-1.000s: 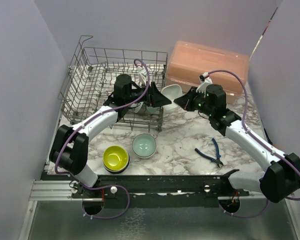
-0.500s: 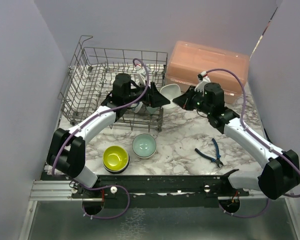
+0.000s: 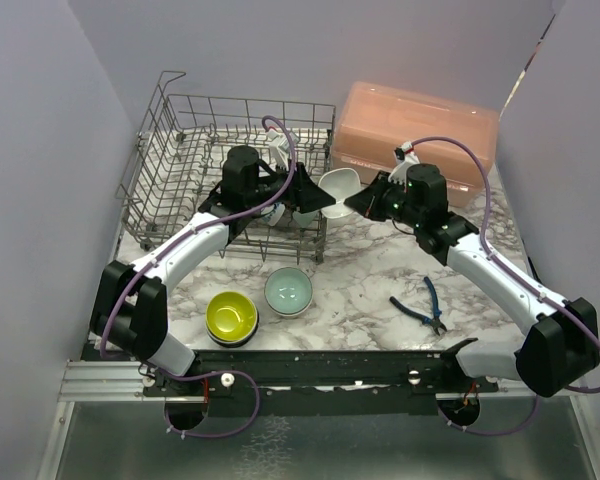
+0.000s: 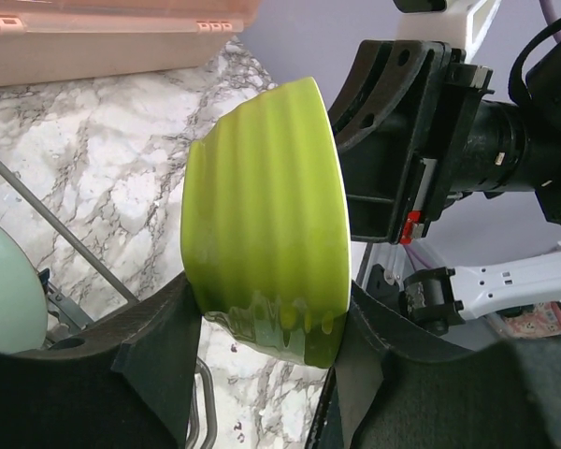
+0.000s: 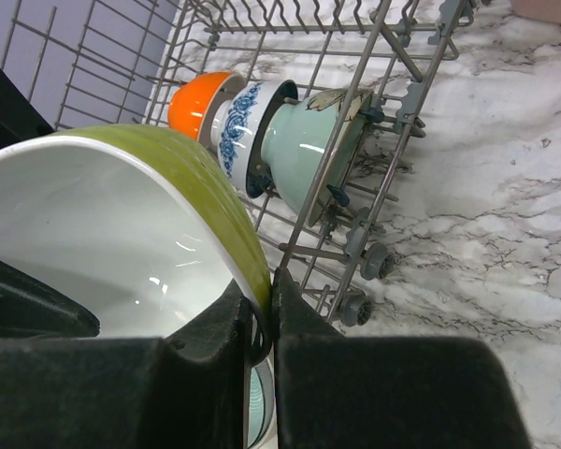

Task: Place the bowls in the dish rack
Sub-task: Turn the bowl upside down on the dish rack.

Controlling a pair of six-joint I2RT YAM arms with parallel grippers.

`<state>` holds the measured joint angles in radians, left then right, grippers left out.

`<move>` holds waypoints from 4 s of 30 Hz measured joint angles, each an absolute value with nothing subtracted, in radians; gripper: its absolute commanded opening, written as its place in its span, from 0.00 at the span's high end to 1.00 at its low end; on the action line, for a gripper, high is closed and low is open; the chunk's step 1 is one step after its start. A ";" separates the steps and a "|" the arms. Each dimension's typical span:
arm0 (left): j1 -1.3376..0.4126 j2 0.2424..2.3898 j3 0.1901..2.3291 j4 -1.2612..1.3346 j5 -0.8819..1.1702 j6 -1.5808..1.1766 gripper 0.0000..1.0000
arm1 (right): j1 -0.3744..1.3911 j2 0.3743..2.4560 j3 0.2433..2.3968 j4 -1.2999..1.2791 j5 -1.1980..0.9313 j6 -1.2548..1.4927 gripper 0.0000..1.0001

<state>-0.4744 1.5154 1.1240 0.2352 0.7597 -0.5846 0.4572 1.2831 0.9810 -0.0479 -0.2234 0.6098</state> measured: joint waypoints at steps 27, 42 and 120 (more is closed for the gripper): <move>-0.268 1.468 1.162 0.036 0.563 -0.431 1.00 | 0.457 1.217 0.912 -0.023 -0.245 0.584 0.00; -0.162 1.407 1.244 -0.220 0.053 -0.173 1.00 | 0.457 1.165 0.833 -0.045 -0.236 0.529 0.00; -0.076 1.787 1.367 -0.511 -0.654 0.091 0.01 | 0.457 1.133 0.760 -0.129 -0.174 0.426 0.00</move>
